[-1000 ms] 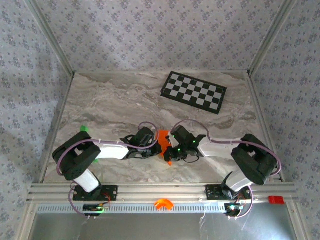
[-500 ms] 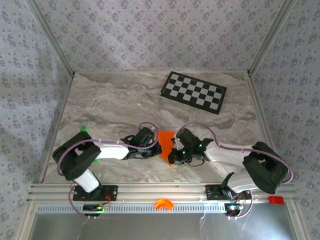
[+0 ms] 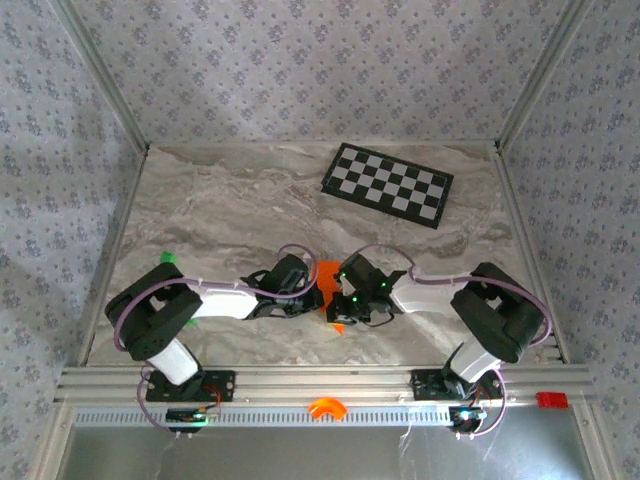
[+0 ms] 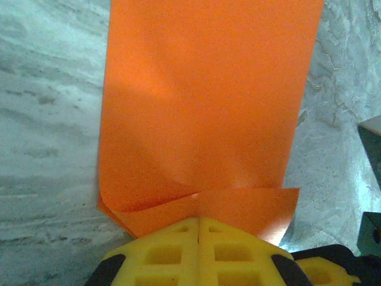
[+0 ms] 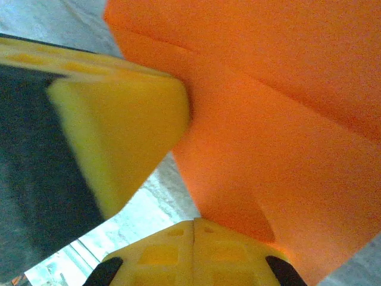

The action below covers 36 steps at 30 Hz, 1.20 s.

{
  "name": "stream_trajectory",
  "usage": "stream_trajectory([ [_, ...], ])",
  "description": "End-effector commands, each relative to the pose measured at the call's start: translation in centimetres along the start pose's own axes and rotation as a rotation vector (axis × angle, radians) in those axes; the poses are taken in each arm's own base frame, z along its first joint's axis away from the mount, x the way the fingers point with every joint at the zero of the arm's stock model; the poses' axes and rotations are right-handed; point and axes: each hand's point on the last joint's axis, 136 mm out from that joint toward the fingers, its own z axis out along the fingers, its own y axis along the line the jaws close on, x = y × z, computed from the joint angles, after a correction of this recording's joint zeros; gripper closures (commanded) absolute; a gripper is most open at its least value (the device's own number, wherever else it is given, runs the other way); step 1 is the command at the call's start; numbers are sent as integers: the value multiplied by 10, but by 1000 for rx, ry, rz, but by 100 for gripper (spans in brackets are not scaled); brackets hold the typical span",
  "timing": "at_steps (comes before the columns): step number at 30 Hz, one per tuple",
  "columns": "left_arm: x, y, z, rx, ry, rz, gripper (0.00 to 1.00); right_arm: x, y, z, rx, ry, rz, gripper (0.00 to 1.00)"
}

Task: Fold a paper plane with a square sheet of paper (pick it up from the middle)

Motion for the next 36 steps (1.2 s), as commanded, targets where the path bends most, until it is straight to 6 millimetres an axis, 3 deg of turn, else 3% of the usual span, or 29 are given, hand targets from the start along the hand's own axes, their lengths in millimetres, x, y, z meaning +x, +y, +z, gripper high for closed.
stream_trajectory([
  [1,20,47,6,-154,50,-18,99,20,-22,0,52,37,48,97],
  [6,20,51,5,-169,47,-23,99,45,-35,-4,36,64,68,96],
  [17,20,52,4,-171,41,-26,100,60,-43,-21,25,51,85,95],
  [21,20,50,4,-163,43,-24,100,49,-18,-39,-60,-5,61,96],
  [26,19,49,5,-161,43,-24,100,20,9,-51,-144,-58,63,99],
  [30,19,49,6,-162,41,-26,100,-1,19,-40,-146,-42,71,100],
  [34,19,50,6,-161,41,-26,100,-10,21,-22,-123,-11,66,100],
  [36,19,49,7,-160,40,-29,100,-9,10,-12,-82,10,88,100],
])
